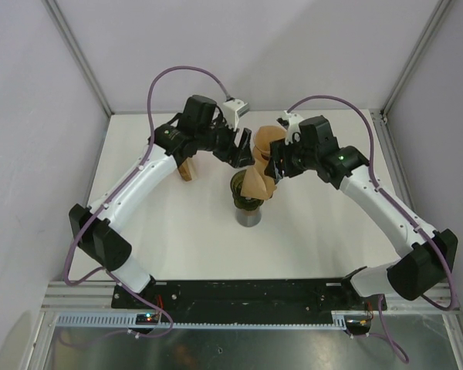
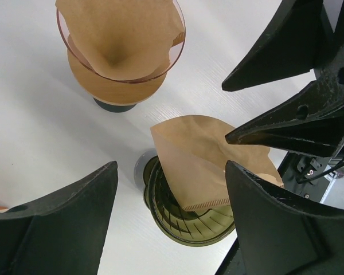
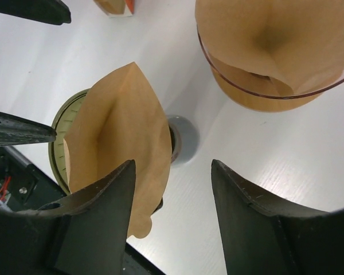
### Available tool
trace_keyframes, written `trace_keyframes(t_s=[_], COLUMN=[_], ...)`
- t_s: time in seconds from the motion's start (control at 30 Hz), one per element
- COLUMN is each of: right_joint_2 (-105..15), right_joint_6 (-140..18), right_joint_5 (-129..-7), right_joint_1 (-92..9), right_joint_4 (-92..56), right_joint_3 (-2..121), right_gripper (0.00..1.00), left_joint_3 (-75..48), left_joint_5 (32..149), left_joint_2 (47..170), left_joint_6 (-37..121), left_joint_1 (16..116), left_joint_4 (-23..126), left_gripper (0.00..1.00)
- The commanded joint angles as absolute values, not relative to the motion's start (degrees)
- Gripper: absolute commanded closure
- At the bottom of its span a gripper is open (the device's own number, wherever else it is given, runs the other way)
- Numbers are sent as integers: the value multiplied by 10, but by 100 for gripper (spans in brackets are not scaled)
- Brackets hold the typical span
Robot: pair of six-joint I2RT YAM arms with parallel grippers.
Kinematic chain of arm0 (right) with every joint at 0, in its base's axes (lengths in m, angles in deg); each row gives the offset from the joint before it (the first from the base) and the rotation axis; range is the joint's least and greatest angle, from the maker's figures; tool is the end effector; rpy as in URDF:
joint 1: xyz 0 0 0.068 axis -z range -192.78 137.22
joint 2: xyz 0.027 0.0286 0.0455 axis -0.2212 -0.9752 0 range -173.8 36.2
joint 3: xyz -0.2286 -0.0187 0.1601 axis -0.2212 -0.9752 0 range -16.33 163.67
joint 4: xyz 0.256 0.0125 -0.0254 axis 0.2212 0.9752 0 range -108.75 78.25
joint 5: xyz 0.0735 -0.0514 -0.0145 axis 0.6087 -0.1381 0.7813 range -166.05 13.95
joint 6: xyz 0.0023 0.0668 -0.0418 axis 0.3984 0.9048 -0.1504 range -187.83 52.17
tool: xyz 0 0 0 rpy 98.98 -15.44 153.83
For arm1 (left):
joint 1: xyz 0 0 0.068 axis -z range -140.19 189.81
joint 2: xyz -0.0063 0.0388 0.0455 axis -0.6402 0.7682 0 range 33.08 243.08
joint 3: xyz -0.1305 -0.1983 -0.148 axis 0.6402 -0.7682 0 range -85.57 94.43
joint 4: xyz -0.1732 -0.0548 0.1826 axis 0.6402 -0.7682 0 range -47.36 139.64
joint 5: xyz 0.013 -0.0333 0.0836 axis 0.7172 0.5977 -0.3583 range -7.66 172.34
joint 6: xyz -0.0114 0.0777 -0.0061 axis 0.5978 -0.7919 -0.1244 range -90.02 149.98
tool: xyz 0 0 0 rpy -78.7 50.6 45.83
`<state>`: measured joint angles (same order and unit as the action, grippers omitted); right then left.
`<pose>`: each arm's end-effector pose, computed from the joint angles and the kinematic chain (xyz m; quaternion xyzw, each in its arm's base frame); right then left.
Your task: Place the coffee filter in the dripper
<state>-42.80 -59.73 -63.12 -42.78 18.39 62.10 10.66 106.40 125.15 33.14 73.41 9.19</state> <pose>0.2698 0.1733 0.3517 -0.2181 0.8663 0.2384 0.3809 0.2971 -0.2306 0.3815 0.3199 0.8173 -0.3157 0.3606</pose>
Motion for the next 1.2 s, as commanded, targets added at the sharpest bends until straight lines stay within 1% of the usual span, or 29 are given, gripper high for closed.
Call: trace_keyframes(t_s=[0.0,0.1,0.27,0.47,0.77,1.07,1.17], right_joint_2=[-438,-446,-453,-458,-432,-443,-452], right_joint_6=[-583,-585,-584,-583,-606,-642,-647], right_joint_5=[-570,-565,-535,-538,-619,-702,-730], right_joint_1=[-418,-417,-416,-427,-484,-533,-539], right_joint_4=[164,170,161,161,147,174,187], right_joint_3=[616,615,616,616,617,642,655], right_gripper=[40,41,47,52,53,52,51], left_joint_3=[134,132,122,119,110,82,70], left_joint_5=[1056,1056,1042,1022,1014,1003,996], left_joint_2=[1252,1252,1251,1249,1240,1220,1212], left_joint_6=[343,341,333,330,324,319,316], left_joint_1=[741,743,756,758,758,757,755], left_joint_4=[100,99,100,99,100,98,95], left_gripper=[21,22,23,24,24,24,26])
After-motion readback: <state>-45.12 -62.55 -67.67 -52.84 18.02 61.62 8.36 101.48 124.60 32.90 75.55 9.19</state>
